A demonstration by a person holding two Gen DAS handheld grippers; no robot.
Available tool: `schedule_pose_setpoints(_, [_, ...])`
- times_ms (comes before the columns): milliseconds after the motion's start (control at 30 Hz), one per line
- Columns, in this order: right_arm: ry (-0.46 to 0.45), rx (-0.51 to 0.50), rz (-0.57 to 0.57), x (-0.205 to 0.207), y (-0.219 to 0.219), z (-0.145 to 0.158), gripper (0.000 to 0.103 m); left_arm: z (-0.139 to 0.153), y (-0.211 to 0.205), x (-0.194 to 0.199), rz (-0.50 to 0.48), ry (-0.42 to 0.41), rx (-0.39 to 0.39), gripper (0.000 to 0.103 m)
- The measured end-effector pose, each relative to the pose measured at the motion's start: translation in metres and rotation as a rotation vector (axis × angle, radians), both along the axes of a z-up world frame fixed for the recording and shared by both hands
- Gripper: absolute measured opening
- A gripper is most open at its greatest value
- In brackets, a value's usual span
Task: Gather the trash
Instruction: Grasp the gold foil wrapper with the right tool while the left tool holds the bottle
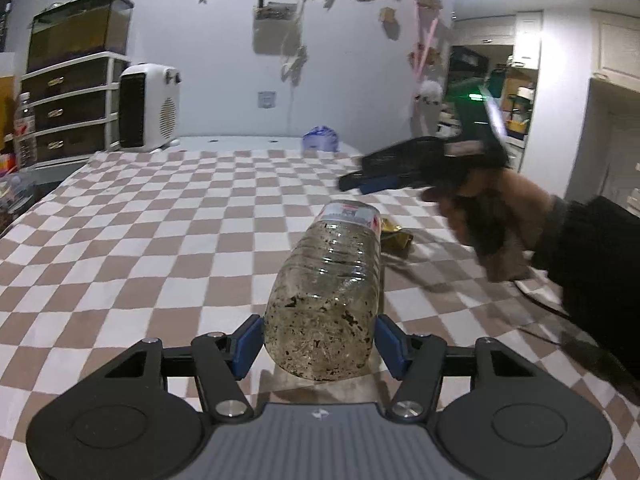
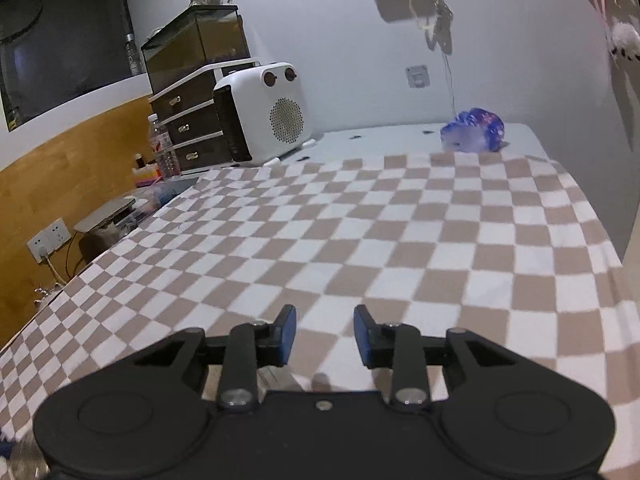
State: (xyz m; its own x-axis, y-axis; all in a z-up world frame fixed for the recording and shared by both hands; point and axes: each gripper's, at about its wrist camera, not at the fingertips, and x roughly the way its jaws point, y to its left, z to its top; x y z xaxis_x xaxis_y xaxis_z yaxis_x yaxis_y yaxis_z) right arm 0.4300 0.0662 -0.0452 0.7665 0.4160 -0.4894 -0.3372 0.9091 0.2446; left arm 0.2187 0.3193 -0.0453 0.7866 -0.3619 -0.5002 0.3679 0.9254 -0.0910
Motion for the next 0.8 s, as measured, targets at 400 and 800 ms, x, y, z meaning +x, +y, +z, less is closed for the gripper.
schedule_pose_setpoints(400, [0.140,0.053,0.081,0.009,0.023,-0.012,0.032,-0.005,-0.007,0.005,-0.040,0.002,0.024,0.078])
schedule_pose_setpoints(800, [0.072,0.001,0.211,-0.025,0.022,0.005,0.034,-0.006,-0.006,0.002,-0.045,-0.018,0.034,0.065])
